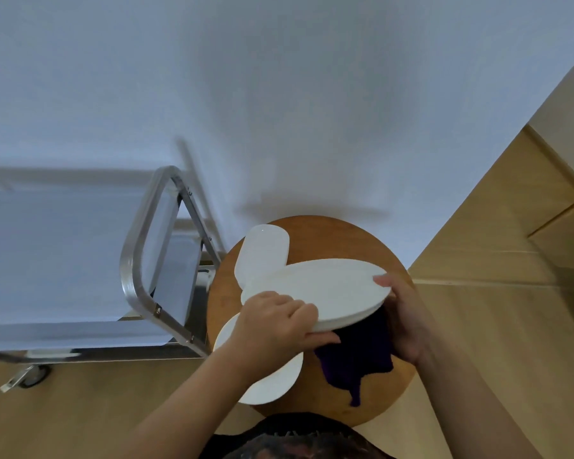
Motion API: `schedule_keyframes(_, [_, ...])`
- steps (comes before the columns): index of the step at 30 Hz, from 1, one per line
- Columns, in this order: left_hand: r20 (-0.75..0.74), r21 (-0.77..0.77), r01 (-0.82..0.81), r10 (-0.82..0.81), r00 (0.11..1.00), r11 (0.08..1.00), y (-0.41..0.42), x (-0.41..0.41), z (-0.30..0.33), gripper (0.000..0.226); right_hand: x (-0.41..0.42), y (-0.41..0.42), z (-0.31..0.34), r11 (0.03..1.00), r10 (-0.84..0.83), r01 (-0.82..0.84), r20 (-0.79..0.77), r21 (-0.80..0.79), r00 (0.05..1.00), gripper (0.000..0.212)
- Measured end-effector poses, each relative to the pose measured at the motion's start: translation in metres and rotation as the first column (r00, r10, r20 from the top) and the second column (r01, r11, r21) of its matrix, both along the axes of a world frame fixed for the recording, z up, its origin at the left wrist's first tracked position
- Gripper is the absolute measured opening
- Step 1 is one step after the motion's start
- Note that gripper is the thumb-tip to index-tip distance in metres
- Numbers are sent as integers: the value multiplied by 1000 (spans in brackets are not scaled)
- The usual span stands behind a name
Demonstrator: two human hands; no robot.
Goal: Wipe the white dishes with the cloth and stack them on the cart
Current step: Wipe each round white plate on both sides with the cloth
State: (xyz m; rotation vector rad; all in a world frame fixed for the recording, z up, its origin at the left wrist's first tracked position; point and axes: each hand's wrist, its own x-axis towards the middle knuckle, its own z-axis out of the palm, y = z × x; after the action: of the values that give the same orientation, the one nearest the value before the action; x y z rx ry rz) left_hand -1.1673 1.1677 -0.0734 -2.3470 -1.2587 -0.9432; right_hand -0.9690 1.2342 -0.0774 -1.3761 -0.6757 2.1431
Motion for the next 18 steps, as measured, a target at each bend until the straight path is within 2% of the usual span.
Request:
schedule_keyframes(2, [124, -93, -19, 30, 992, 995, -6, -7, -13, 58, 0, -7, -12, 1000, 21, -20, 43, -4, 999, 75])
schedule_keyframes(4, [310, -319, -133, 235, 921, 939, -14, -14, -25, 69, -2, -16, -25, 999, 34, -34, 105, 1, 994, 68])
schedule_keyframes(5, [376, -473, -205, 407, 832, 857, -17, -18, -31, 74, -3, -19, -30, 999, 37, -39, 125, 10, 991, 62])
schedule_keyframes(6, [396, -631, -249, 582, 711, 734, -19, -22, -38, 72, -4, -23, -35, 999, 38, -41, 139, 19, 989, 58])
schedule_keyframes(7, [378, -773, -233, 724, 577, 590, -21, -27, -45, 64, -6, -26, -40, 999, 45, -49, 154, 24, 987, 57])
schedule_keyframes(8, [357, -880, -132, 820, 447, 455, -22, -32, -53, 51, -8, -28, -47, 997, 62, -68, 169, 30, 984, 56])
schedule_keyframes(9, [354, -931, 36, 876, 328, 363, -24, -38, -61, 34, -10, -30, -52, 994, 94, -102, 182, 34, 979, 56])
schedule_keyframes(10, [351, -931, 193, 907, 231, 311, -26, -44, -69, 17, -14, -31, -58, 990, 128, -136, 194, 30, 973, 56])
schedule_keyframes(11, [343, -918, 269, 923, 176, 290, -29, -50, -76, 6, -17, -34, -64, 987, 156, -162, 201, 14, 967, 55])
schedule_keyframes(14, [301, -925, 289, 940, 162, 246, -39, -68, -97, 13, -27, -39, -82, 973, 231, -227, 243, -44, 942, 38])
schedule_keyframes(16, [250, -929, 313, 958, 140, 197, -46, -76, -111, 15, -35, -41, -97, 943, 329, -326, 315, -63, 890, 25])
schedule_keyframes(18, [211, -930, 324, 974, 81, 174, -55, -81, -125, 13, -43, -45, -113, 904, 414, -420, 392, -74, 822, 22])
